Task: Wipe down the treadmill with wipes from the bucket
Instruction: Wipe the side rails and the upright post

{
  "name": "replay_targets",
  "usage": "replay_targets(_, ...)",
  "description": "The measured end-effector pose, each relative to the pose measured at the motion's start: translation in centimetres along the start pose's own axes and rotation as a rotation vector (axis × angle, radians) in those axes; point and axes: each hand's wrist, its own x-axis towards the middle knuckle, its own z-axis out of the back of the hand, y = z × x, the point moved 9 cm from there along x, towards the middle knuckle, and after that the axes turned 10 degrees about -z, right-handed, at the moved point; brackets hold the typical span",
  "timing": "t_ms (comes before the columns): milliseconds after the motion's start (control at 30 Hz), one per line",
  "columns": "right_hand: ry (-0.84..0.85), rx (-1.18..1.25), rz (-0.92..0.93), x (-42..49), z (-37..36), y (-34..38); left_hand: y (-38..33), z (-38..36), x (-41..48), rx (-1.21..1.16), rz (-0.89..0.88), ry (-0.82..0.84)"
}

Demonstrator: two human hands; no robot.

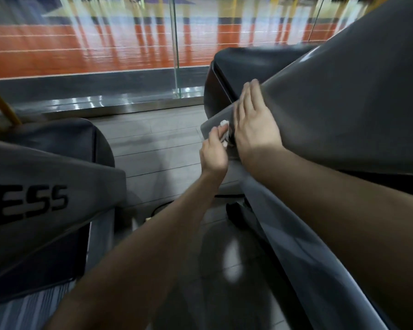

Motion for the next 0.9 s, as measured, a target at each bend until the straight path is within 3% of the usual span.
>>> replay_targets(233, 0.042, 0.485, 0.168, -16.3, -1.7, -1.2, -0.7, -0.2, -1.6, 0.043, 0.039, 0.015)
replay_targets(433, 0.208, 1.045, -0.004, -26.7, -6.2, -2.5, -3.5, -1.5, -6.1, 0.195, 0.0, 0.054)
replay_targets(633, 0.26, 1.143, -0.157, -28.5, -6.8, -7.1, -8.8, -3.0, -10.8, 0.277, -0.14, 0.121)
replay_targets(900, 0.24, 1.152, -0.193, -30.3, -5.6, -12.4, -16.6, -5.2, -15.4, 0.325, -0.414, 0.115)
